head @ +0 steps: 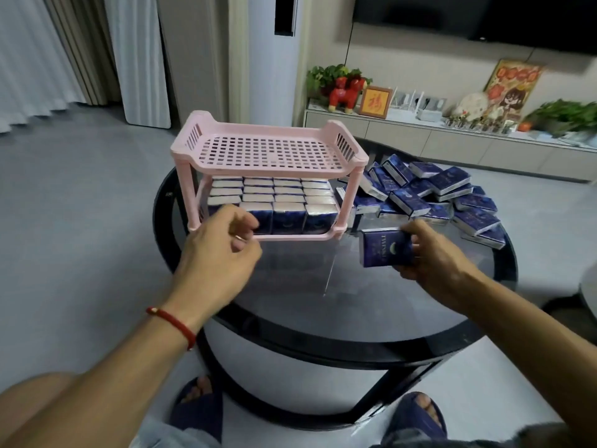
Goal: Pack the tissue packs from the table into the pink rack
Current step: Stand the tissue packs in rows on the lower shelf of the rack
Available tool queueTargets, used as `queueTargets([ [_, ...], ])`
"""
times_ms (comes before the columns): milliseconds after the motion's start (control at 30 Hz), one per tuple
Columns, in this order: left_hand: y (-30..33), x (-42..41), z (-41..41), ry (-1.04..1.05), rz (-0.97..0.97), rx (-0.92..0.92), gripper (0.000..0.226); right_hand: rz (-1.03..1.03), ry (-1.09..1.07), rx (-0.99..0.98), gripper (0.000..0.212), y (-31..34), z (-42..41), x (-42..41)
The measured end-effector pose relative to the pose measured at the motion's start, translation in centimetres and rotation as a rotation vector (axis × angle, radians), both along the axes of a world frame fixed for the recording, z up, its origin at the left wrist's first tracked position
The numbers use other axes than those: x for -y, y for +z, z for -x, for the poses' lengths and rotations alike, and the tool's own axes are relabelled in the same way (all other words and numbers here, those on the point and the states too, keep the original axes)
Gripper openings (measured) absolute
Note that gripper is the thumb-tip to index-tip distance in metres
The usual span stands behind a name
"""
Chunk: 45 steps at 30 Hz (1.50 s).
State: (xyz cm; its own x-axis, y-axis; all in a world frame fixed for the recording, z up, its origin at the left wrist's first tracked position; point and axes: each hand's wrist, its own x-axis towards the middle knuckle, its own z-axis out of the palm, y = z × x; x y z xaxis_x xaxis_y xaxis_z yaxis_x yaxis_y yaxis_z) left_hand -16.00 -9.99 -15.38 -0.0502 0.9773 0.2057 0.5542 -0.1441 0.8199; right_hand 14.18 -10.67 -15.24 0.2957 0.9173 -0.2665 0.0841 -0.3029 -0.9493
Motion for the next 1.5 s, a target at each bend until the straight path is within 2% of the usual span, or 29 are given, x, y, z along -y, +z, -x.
queueTargets([
  [67,-0.7,0.5,-1.6,-0.169,0.034,0.039,0.017,0.040,0.083,-0.079,0.022,0.5,2.3,0.4],
  [133,-1.1,0.8,-2.7,-0.293,0.101,0.107,0.031,0.045,0.161,-0.124,0.023,0.6,4.5,0.4],
  [200,-1.5,0.6,-2.9,-0.322,0.120,0.134,0.041,0.044,0.250,-0.155,0.028,0.4,6.5,0.1],
  [300,-2.0,-0.1,-2.0,-0.254,0.112,0.147,0.028,-0.036,0.414,-0.142,0.040,-0.2,8.3,-0.6],
  [433,-1.8,-0.9,0.1,-0.107,0.165,0.226,0.029,-0.322,0.535,0.124,0.016,-0.3,10.8,-1.7],
  [567,-1.4,-2.5,3.1,0.218,0.075,0.141,0.038,-0.636,0.455,0.617,0.032,-0.7,14.2,-4.3],
  [633,-1.2,-3.2,4.5,0.328,0.036,0.138,0.043,-0.725,0.425,0.691,0.039,-0.8,15.9,-5.5],
  [733,-1.5,-4.0,5.2,0.340,0.093,0.236,0.065,-0.844,0.427,0.827,0.040,-1.2,18.2,-7.0],
  [833,-1.8,-4.6,4.8,0.281,0.101,0.310,0.075,-0.880,0.437,0.967,0.042,-2.3,18.9,-8.6],
  [967,-2.3,-5.5,4.0,0.261,0.042,0.402,0.062,-0.921,0.389,1.112,0.043,-3.5,19.2,-9.8],
  [1167,-4.0,-6.5,3.0,0.268,-0.001,0.509,0.056,-0.898,0.320,1.295,0.040,-4.6,19.8,-10.1],
  [1300,-4.7,-6.8,2.7,0.257,-0.014,0.618,0.044,-0.889,0.267,1.354,0.037,-5.2,20.1,-10.1],
  [1500,-4.9,-7.3,2.6,0.277,-0.038,0.642,0.040,-0.802,0.279,1.422,0.052,-5.9,19.7,-9.8],
])
